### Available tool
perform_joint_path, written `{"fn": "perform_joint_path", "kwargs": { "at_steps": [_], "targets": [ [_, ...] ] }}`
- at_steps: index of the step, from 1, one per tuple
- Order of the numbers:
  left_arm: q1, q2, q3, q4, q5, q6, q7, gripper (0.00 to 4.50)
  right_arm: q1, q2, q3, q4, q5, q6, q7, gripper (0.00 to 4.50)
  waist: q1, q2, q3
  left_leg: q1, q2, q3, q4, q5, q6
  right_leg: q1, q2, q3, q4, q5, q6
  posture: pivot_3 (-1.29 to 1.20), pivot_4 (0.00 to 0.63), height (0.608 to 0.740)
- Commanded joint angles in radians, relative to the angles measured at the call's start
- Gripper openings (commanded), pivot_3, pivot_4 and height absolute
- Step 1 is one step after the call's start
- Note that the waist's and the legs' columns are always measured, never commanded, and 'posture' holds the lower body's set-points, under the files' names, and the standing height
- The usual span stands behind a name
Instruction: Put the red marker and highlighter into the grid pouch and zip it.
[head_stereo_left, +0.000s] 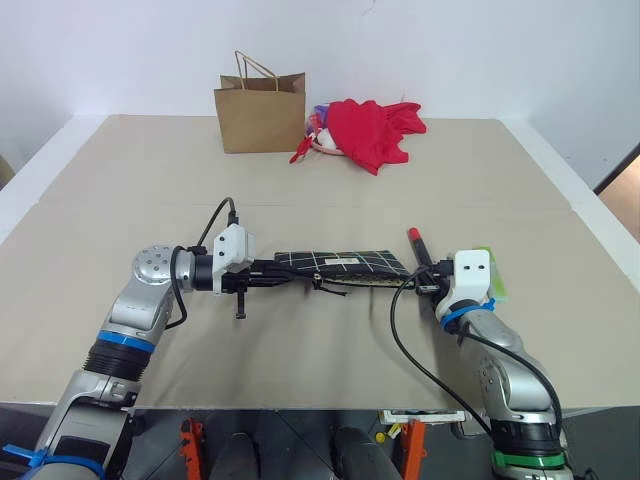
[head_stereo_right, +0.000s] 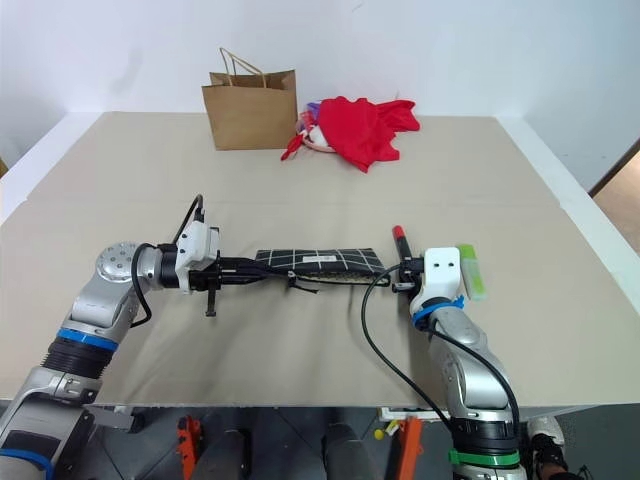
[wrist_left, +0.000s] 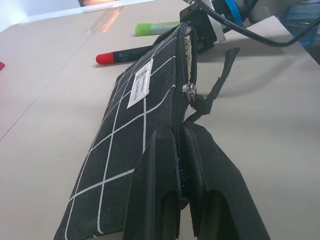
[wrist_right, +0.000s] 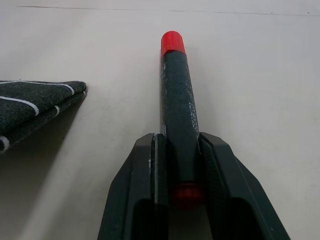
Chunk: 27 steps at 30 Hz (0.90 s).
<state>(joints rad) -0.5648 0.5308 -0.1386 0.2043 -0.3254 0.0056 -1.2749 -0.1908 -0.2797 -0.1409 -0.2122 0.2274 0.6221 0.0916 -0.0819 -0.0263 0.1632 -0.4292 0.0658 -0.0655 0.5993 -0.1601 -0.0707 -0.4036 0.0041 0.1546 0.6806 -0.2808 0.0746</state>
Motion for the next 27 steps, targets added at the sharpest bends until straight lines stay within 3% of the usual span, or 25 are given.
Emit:
{"fn": "perform_joint_path", "kwargs": {
  "at_steps": [1,8,10,12,14,15,17,21,27],
  "targets": [
    [-0.003,0.012,0.030,-0.043,-0.015,-0.004,0.000,0.00,0.013,0.005,0.002,0.024,-0.016,0.016,-0.002,0.60,0.000,0.000,0.000,0.000,0.000,0.000,0.000,0.000,0.000,0.000,0.000,0.000,0.000,0.000,0.000,0.00,0.150,0.740],
    [-0.003,0.013,0.030,-0.043,-0.015,-0.004,0.001,0.00,0.013,0.007,0.001,0.024,-0.019,0.016,-0.001,0.60,0.000,0.000,0.000,0.000,0.000,0.000,0.000,0.000,0.000,0.000,0.000,0.000,0.000,0.000,0.000,0.00,0.150,0.740],
    [-0.003,0.008,0.009,-0.036,-0.022,-0.005,-0.038,0.00,0.037,-0.352,-0.177,-0.261,0.241,0.026,0.475,0.60,0.003,0.006,0.004,-0.001,0.000,0.000,0.001,0.000,0.000,0.000,0.000,0.000,0.000,0.000,0.000,0.00,0.150,0.740],
    [-0.006,0.000,-0.001,-0.028,-0.024,-0.007,-0.055,0.00,0.055,-0.524,-0.253,-0.373,0.369,0.036,0.679,0.60,0.012,0.027,0.016,-0.007,-0.006,0.000,0.003,0.001,-0.001,-0.001,-0.005,0.002,-0.001,-0.002,0.005,0.00,0.150,0.740],
    [-0.009,-0.006,-0.001,-0.024,-0.023,-0.007,-0.055,0.00,0.073,-0.553,-0.252,-0.354,0.397,0.026,0.685,0.60,0.005,0.017,0.012,-0.007,-0.014,0.004,-0.001,0.002,0.003,-0.002,-0.011,0.007,-0.001,-0.004,0.014,0.00,0.150,0.740],
    [-0.009,-0.008,-0.001,-0.024,-0.022,-0.008,-0.056,0.00,0.080,-0.558,-0.249,-0.349,0.397,0.018,0.690,0.60,0.002,0.003,0.008,-0.005,-0.012,0.003,-0.001,0.001,0.006,-0.001,-0.009,0.006,-0.001,-0.005,0.013,0.00,0.150,0.740],
    [-0.007,-0.013,-0.001,-0.026,-0.020,-0.009,-0.058,0.00,0.088,-0.550,-0.235,-0.344,0.388,0.005,0.689,0.60,0.000,-0.011,0.006,-0.001,-0.004,-0.003,-0.001,-0.003,0.009,0.005,-0.001,-0.001,-0.001,-0.008,0.008,0.00,0.150,0.740],
    [0.000,-0.008,0.002,-0.038,-0.024,-0.005,-0.068,0.00,0.096,-0.540,-0.222,-0.362,0.414,-0.002,0.694,0.60,0.002,0.003,0.015,-0.005,-0.005,-0.004,0.000,-0.003,0.008,0.003,-0.003,-0.002,-0.001,-0.008,0.005,0.00,0.150,0.740],
    [-0.003,0.005,0.006,-0.040,-0.030,0.005,-0.082,0.00,0.159,-0.638,-0.223,-0.399,0.420,-0.001,0.811,0.60,0.008,0.003,0.015,-0.007,-0.007,-0.004,0.001,-0.002,0.007,0.002,-0.005,-0.002,-0.001,-0.008,0.006,0.00,0.150,0.740]
  ]
}}
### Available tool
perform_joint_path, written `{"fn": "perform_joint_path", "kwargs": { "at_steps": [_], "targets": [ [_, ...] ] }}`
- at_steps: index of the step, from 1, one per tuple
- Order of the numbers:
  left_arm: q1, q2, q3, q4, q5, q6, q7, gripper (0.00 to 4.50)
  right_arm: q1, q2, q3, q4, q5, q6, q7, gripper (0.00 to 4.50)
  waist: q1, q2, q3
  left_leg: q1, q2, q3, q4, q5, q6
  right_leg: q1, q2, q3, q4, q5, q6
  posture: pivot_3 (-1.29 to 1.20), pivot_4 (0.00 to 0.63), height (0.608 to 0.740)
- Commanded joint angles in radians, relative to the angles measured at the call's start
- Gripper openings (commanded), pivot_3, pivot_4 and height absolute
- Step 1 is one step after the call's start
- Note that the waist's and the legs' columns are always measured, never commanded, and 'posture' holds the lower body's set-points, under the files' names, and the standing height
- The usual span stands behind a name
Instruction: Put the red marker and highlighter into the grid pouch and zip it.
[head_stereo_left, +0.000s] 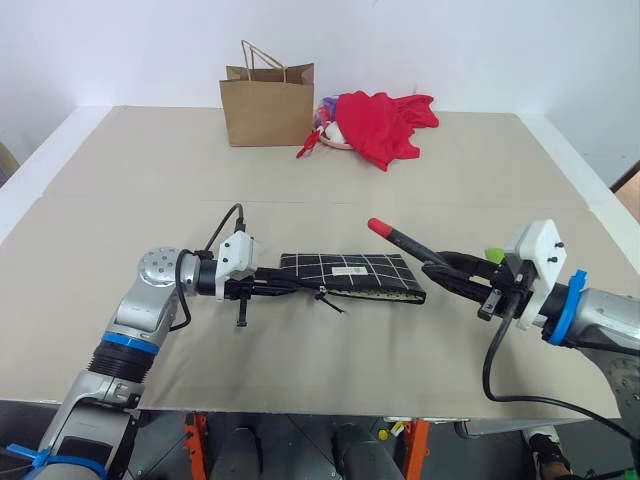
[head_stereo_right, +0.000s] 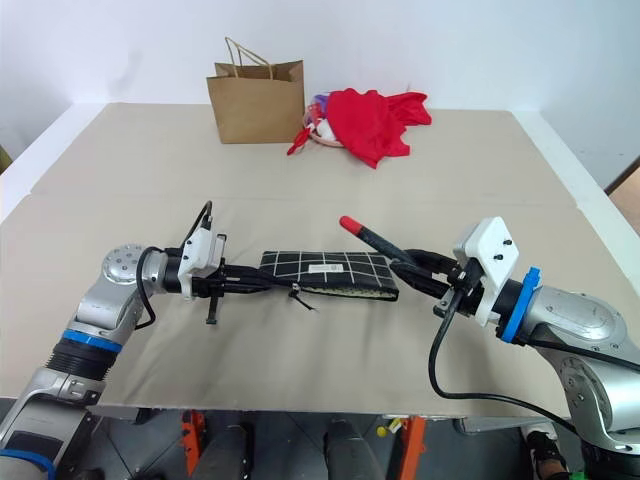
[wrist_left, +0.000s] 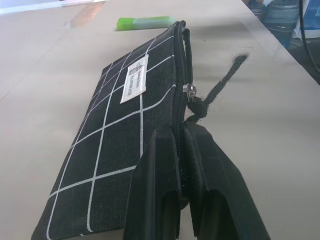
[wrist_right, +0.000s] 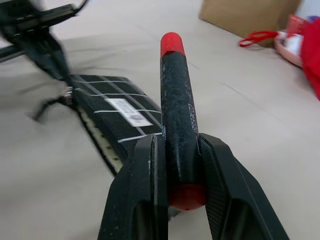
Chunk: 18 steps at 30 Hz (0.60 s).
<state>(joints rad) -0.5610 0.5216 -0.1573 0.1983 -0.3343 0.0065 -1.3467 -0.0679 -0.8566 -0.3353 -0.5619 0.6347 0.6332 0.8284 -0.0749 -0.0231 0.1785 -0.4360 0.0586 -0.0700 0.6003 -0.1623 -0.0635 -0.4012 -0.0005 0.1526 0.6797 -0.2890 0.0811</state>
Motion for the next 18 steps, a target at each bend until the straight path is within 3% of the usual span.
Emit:
{"fn": "perform_joint_path", "kwargs": {
  "at_steps": [1,5,18],
  "targets": [
    [-0.008,0.015,0.026,-0.032,-0.021,0.004,-0.011,0.00,0.053,-0.083,-0.032,-0.056,0.014,-0.010,0.097,0.60,0.001,0.000,0.000,0.000,0.000,0.000,0.000,0.000,0.000,0.000,0.000,0.000,0.000,0.000,0.000,0.00,0.150,0.740],
    [-0.017,0.012,0.027,-0.017,-0.019,0.004,-0.013,0.00,0.136,-0.145,-0.046,-0.087,0.022,-0.003,0.164,0.60,0.003,0.000,0.000,0.000,0.000,0.000,0.000,0.000,0.000,0.000,0.000,0.000,0.000,0.000,0.000,0.00,0.150,0.740],
    [-0.005,0.002,0.023,-0.045,-0.022,0.019,-0.007,0.00,0.176,-0.144,-0.065,-0.050,0.013,0.013,0.147,0.60,0.002,0.000,0.000,0.000,0.000,0.000,0.001,0.001,-0.002,0.001,-0.001,0.000,0.000,0.002,0.002,0.00,0.150,0.740]
  ]
}}
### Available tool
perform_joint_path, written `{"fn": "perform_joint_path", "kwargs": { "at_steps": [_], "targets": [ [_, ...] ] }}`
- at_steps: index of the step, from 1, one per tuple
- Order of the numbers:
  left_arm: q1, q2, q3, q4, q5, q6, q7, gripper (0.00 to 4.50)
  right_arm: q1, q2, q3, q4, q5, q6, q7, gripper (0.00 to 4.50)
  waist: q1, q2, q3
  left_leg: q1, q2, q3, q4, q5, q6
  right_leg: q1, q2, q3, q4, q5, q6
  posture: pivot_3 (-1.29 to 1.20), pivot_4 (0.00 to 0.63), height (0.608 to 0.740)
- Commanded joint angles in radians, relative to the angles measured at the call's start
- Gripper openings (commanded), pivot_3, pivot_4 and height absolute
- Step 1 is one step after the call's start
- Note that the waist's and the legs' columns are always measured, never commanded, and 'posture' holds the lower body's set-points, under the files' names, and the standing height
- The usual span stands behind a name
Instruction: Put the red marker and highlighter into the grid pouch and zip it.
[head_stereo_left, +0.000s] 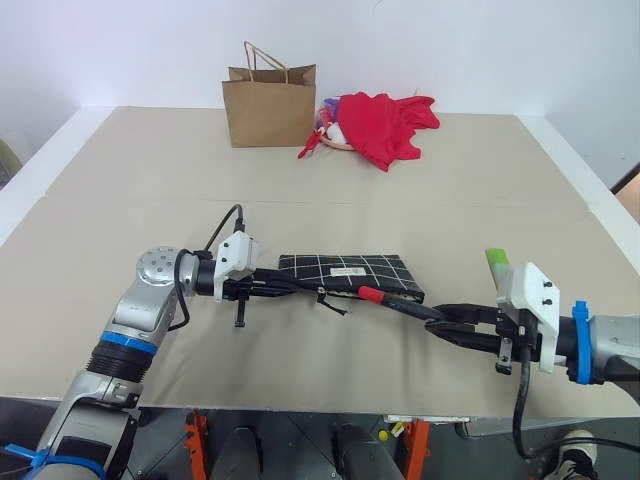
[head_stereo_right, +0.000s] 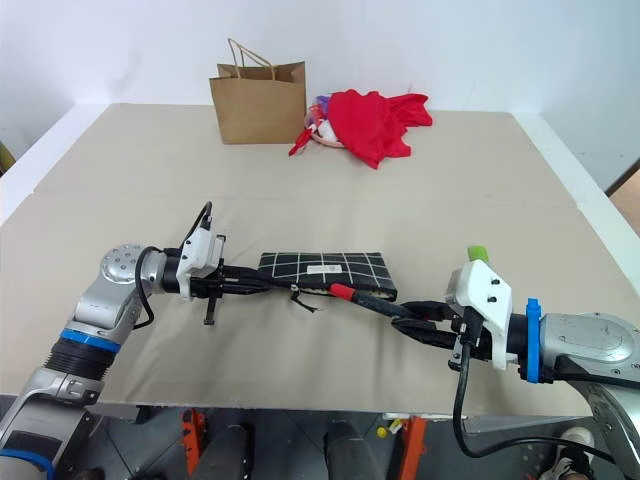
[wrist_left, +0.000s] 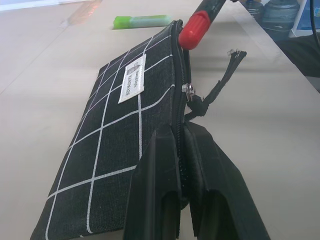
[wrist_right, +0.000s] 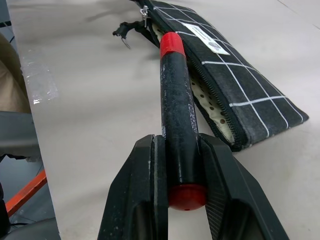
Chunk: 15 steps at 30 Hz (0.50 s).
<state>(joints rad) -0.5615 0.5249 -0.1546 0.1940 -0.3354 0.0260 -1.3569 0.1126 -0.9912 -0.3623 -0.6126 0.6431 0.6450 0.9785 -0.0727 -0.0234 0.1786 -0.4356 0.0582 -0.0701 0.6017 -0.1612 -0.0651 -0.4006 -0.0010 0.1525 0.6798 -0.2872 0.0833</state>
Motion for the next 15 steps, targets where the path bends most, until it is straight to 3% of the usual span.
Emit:
{"fn": "perform_joint_path", "kwargs": {
  "at_steps": [1,15],
  "targets": [
    [-0.004,-0.002,0.019,-0.043,-0.021,0.001,0.004,0.00,-0.008,-0.013,-0.033,0.003,0.001,-0.001,-0.001,0.60,0.000,0.000,0.000,0.000,0.000,0.000,0.000,0.000,0.000,0.000,0.000,0.000,0.000,0.000,0.000,0.00,0.150,0.740],
    [0.001,-0.013,0.015,-0.085,-0.027,0.022,0.014,0.00,-0.074,-0.025,0.050,0.046,-0.058,-0.028,0.002,0.60,0.000,0.000,0.000,0.000,0.000,0.000,0.000,0.000,0.000,0.001,0.000,0.000,0.000,0.000,0.000,0.00,0.150,0.740]
  ]
}}
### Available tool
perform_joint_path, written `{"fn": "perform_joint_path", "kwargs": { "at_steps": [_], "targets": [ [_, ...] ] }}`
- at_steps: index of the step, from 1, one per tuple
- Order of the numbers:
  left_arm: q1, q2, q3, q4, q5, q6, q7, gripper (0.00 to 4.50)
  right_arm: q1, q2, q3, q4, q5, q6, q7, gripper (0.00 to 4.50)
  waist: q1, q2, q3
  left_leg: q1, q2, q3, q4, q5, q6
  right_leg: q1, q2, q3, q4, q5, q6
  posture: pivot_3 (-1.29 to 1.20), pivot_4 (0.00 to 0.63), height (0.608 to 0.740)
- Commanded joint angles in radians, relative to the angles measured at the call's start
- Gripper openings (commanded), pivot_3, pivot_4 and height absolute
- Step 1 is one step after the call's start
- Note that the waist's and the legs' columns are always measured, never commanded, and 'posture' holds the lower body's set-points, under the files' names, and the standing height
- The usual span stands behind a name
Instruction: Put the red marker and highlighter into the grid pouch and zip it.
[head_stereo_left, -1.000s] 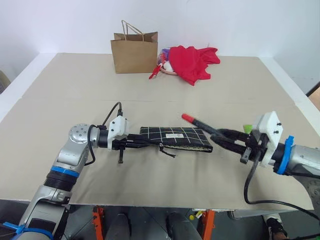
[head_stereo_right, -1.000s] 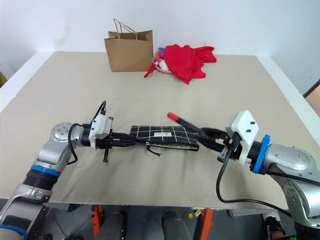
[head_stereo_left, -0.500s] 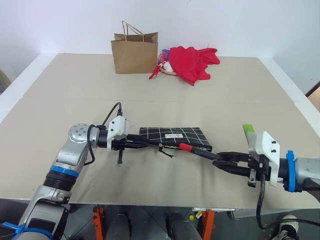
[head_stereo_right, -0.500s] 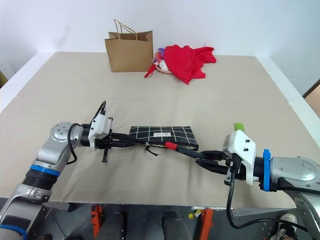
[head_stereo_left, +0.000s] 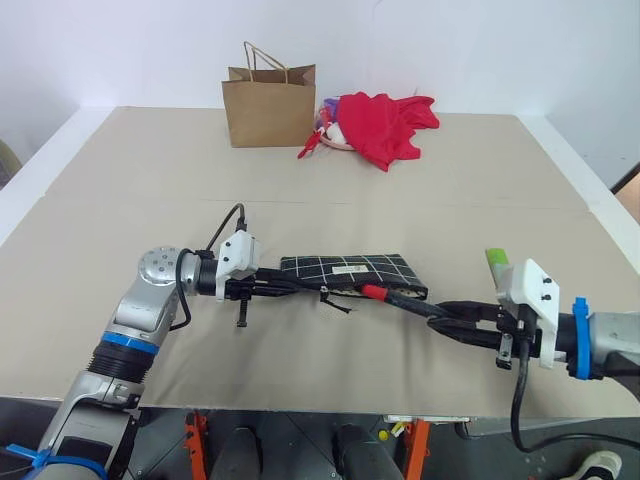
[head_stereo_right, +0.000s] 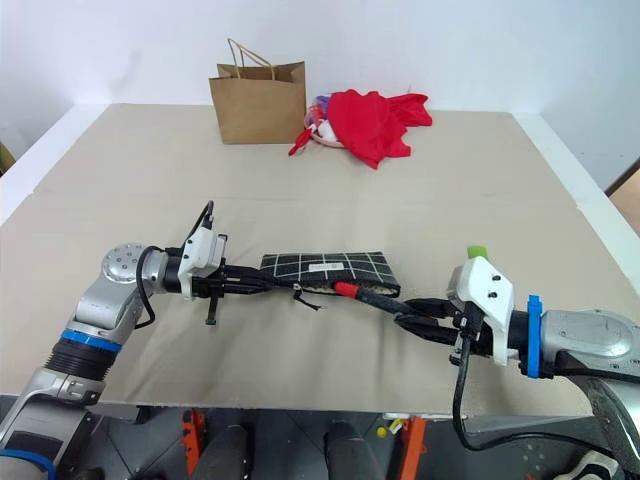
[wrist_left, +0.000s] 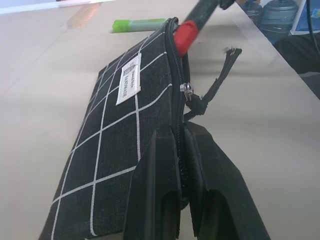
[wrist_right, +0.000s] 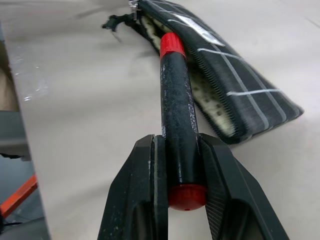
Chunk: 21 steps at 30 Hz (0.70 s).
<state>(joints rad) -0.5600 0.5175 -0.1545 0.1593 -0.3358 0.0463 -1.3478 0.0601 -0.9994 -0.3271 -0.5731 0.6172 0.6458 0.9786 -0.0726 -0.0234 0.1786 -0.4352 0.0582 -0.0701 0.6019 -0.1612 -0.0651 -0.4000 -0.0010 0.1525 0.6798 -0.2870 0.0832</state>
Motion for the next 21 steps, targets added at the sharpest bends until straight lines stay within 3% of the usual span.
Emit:
{"fn": "perform_joint_path", "kwargs": {
  "at_steps": [1,13,14,20,21],
  "targets": [
    [0.002,-0.007,0.014,-0.057,-0.028,0.004,0.005,0.00,-0.031,-0.017,0.027,0.014,-0.040,-0.033,0.001,0.60,0.000,0.000,0.000,0.000,0.000,0.000,0.000,0.000,0.000,0.000,0.000,0.000,0.000,0.000,0.000,0.00,0.150,0.740],
    [0.018,-0.030,0.005,-0.098,-0.034,0.022,0.024,0.00,-0.220,0.024,0.191,0.059,-0.073,-0.014,-0.019,0.60,-0.001,0.000,0.000,0.000,0.000,0.000,0.000,0.000,0.000,0.000,0.000,0.000,0.000,0.000,0.000,0.00,0.150,0.740],
    [0.018,-0.032,0.005,-0.100,-0.034,0.023,0.026,0.00,-0.238,0.032,0.201,0.058,-0.069,-0.014,-0.018,1.72,-0.002,0.000,0.000,0.001,0.000,0.000,0.000,0.000,0.000,0.000,0.000,0.000,0.000,0.000,0.000,0.00,0.150,0.740],
    [0.020,-0.037,0.005,-0.106,-0.038,0.038,0.042,0.00,-0.226,0.035,0.192,0.042,-0.089,-0.064,0.001,4.45,0.001,0.000,0.000,0.000,0.000,0.000,0.000,0.000,0.000,0.000,0.000,0.000,0.001,0.000,0.000,0.00,0.150,0.740],
    [0.019,-0.035,0.007,-0.103,-0.038,0.041,0.044,0.00,-0.209,0.036,0.168,0.040,-0.083,-0.075,0.006,4.45,0.002,0.000,0.000,0.000,0.000,0.000,0.000,0.000,0.000,0.000,0.000,0.000,0.001,0.000,0.000,0.00,0.150,0.740]
  ]
}}
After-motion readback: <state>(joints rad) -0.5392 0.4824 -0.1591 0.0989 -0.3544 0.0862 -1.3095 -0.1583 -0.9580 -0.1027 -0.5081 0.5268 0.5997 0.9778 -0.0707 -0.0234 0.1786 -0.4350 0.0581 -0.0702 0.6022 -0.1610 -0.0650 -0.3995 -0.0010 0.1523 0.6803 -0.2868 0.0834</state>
